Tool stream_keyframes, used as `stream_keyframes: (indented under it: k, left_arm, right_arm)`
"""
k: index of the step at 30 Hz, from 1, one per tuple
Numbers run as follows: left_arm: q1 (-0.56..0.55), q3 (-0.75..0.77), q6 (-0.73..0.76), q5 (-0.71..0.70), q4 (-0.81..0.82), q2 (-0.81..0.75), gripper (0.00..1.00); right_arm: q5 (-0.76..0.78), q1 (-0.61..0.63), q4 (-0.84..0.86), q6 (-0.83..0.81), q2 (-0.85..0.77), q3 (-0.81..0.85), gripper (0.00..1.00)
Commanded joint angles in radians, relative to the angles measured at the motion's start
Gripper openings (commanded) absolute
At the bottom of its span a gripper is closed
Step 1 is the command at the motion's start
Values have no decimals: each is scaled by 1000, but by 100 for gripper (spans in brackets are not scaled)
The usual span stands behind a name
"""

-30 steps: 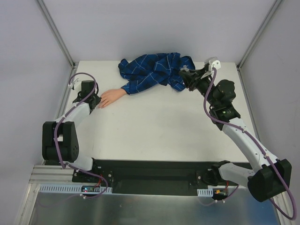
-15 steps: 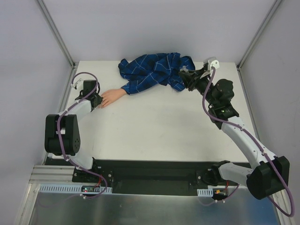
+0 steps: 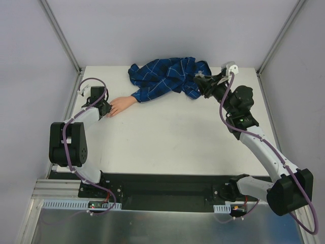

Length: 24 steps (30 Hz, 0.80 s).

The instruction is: Paint the nails

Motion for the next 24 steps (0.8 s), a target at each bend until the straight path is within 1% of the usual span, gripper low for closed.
stream_keyframes:
  k: [1,8,24]
  left_arm:
    - [7,22,-18,5,7,8,0]
    - [8,19,-10,-19,-1,0,0]
    - [8,24,-24,-18,-45,8,0]
  right_arm:
    - [-27,-8,86,15,-2,-3,0]
    - [-29,-11,88,20,-1,-3,0]
    - [-41,-13,98,33,9,-1,0]
